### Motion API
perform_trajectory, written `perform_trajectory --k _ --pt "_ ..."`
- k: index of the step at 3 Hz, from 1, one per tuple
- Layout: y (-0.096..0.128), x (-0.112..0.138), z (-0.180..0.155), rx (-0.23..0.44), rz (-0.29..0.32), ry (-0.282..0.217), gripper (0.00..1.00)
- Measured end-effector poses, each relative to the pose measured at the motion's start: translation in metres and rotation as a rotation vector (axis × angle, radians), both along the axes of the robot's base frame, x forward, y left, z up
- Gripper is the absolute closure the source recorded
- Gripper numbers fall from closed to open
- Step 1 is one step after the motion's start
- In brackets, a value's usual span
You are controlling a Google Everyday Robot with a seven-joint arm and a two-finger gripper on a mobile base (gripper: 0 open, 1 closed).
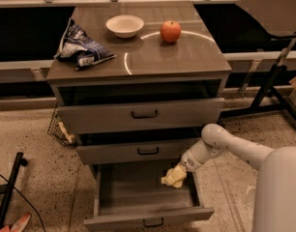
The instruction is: Place sponge into bottom drawer
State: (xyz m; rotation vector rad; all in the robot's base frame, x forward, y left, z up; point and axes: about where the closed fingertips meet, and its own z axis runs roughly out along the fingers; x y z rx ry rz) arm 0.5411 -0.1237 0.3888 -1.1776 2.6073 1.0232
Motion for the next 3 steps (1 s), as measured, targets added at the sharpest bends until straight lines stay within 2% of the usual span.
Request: perform_trajectory --k 1,2,3 --pt "0.012 0.0 -0.025 0.06 0.005 -0.04 1.0" --pt "0.025 -0.001 -0.046 0.161 0.002 -0.144 1.0" --pt "0.032 -0.003 -0.05 0.204 0.025 -0.187 1.0"
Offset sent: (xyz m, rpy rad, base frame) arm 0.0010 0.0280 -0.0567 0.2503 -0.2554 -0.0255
